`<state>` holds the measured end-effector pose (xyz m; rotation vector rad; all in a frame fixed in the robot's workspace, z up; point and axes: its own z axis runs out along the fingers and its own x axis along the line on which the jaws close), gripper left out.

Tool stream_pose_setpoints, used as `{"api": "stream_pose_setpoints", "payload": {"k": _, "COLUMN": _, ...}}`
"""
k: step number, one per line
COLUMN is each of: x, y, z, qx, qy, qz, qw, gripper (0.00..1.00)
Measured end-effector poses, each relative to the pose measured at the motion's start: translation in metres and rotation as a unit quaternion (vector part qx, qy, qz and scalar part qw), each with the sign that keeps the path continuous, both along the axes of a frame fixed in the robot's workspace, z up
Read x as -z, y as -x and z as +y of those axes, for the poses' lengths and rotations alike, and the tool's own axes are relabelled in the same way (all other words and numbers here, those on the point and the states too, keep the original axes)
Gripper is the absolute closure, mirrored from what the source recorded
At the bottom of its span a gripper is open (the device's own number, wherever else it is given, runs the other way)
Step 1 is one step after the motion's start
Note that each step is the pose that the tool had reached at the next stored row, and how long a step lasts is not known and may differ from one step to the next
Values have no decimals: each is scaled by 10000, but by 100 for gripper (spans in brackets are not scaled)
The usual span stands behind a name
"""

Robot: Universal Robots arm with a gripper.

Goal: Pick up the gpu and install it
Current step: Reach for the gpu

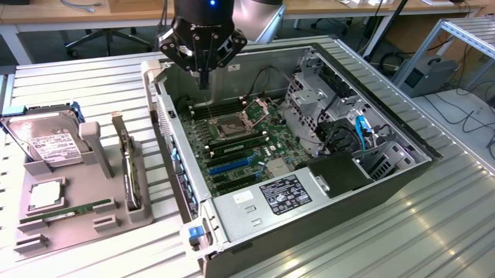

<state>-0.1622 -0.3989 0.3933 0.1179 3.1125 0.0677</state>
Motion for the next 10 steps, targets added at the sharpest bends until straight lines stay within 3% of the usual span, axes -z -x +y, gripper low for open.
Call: {"api": "stream_pose_setpoints", "payload": {"k": 10, "x": 0, "y": 50, "z": 0, "qx": 0, "qy": 0, "qz": 0, "qw": 10000, "gripper": 89}}
